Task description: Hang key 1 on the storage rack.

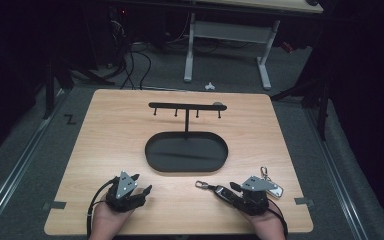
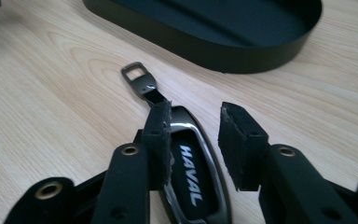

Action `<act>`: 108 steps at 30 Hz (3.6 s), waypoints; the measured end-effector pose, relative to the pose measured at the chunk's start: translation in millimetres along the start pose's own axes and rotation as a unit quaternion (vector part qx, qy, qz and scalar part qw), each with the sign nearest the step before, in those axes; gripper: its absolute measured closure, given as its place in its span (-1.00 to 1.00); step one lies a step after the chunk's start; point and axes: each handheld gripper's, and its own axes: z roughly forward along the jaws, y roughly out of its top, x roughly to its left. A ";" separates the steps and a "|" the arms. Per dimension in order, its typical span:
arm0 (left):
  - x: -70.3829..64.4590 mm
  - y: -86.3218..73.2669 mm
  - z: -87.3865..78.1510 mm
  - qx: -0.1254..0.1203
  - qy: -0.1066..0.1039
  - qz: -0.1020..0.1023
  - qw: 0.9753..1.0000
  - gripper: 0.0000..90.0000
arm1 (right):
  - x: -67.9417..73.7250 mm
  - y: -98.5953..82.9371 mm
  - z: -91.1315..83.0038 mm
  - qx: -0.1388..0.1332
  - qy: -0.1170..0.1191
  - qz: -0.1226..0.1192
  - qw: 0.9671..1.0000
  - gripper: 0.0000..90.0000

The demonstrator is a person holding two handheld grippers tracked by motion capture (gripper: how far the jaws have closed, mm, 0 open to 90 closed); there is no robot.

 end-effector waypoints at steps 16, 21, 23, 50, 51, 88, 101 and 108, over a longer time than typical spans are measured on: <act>-1.6 -0.1 2.9 0.004 -0.021 -0.005 1.000 -0.12 | -22.0 9.1 2.6 0.118 -0.024 -0.016 0.993 0.14; -1.6 -0.6 2.2 0.002 -0.022 -0.003 1.000 -0.13 | -19.9 21.0 0.8 0.167 -0.018 -0.029 0.985 0.09; -1.2 -0.7 2.2 0.002 -0.023 -0.004 1.000 -0.13 | -17.6 24.8 0.7 0.187 -0.018 -0.033 0.982 0.08; 0.4 -1.8 3.4 0.005 -0.030 -0.007 1.000 -0.14 | 0.6 72.1 35.3 0.377 0.020 -0.127 0.917 -0.25; 0.4 -1.8 3.4 0.005 -0.030 -0.007 1.000 -0.14 | 1.8 73.4 36.8 0.378 0.022 -0.130 0.916 -0.26; 0.7 -3.4 4.8 0.012 -0.033 -0.004 0.999 -0.14 | 23.2 97.4 102.3 0.400 0.069 -0.180 0.896 0.25; 0.7 -3.3 4.3 0.010 -0.033 -0.004 0.999 -0.13 | 27.2 100.5 104.3 0.402 0.071 -0.178 0.895 0.70; 1.0 -3.2 3.9 0.010 -0.034 -0.005 0.999 -0.13 | 28.9 99.3 102.8 0.401 0.064 -0.164 0.899 0.77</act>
